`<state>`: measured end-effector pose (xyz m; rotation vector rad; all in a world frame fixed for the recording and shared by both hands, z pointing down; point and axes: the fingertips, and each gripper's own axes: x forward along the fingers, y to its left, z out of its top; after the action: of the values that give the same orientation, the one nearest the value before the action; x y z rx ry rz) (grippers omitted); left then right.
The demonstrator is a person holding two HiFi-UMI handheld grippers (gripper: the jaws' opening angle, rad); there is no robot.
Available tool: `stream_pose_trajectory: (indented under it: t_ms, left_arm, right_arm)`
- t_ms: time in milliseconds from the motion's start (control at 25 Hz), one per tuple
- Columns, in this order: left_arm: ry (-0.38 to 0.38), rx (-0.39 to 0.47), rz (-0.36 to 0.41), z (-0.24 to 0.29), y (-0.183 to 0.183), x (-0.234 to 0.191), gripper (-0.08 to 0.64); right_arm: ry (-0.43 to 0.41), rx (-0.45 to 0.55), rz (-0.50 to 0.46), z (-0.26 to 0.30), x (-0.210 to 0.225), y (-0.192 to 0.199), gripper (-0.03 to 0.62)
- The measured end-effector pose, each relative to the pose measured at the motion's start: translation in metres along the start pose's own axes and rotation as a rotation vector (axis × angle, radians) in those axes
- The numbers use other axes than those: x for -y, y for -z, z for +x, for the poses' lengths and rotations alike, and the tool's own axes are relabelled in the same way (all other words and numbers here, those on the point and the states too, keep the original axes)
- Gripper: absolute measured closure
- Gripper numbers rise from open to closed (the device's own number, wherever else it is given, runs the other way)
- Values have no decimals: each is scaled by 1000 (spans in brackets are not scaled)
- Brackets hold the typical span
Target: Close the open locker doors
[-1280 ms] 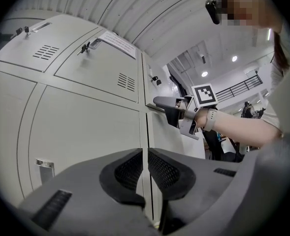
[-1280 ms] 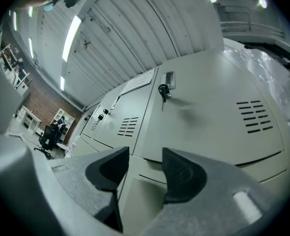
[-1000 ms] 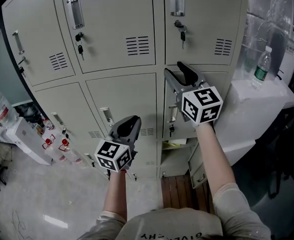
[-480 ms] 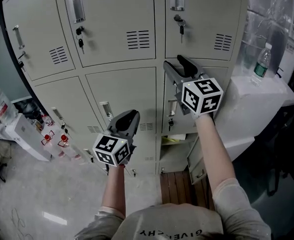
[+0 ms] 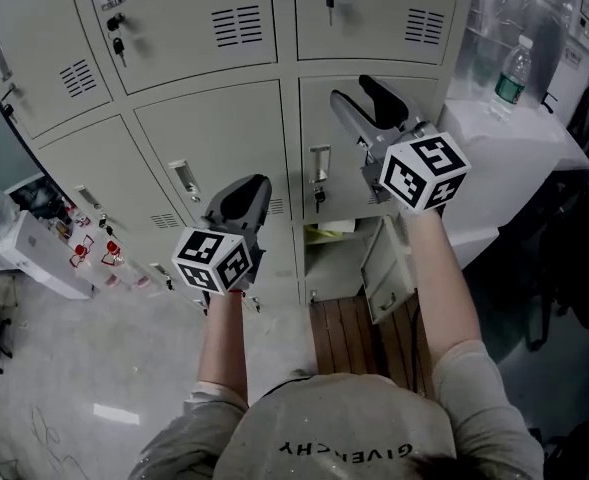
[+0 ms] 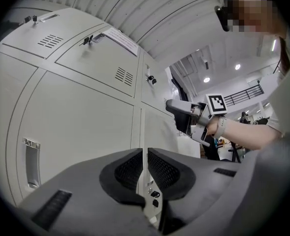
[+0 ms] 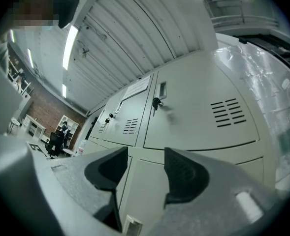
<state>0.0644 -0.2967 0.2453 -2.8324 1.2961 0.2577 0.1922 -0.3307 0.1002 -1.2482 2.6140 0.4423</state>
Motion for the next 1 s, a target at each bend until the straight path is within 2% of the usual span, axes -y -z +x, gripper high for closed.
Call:
stream_pose_trajectory:
  t_ms: [200, 400, 520, 800, 1000]
  left_arm:
    - [28, -11, -16, 9, 19, 25, 531]
    - [76, -19, -59, 16, 52, 53, 531]
    - [101, -16, -82, 19, 70, 68, 531]
    - [150, -44, -99, 20, 116, 99, 531]
    - [185, -29, -98, 19, 133, 104, 531]
  right_arm:
    - [-19, -17, -17, -56, -6, 19, 371]
    - [-2, -111, -40, -122, -12, 67, 371]
    - [19, -169, -19, -163, -12, 100, 372]
    - [123, -286, 116, -263, -18, 177, 371]
    - [232, -413, 156, -316, -29, 242, 371]
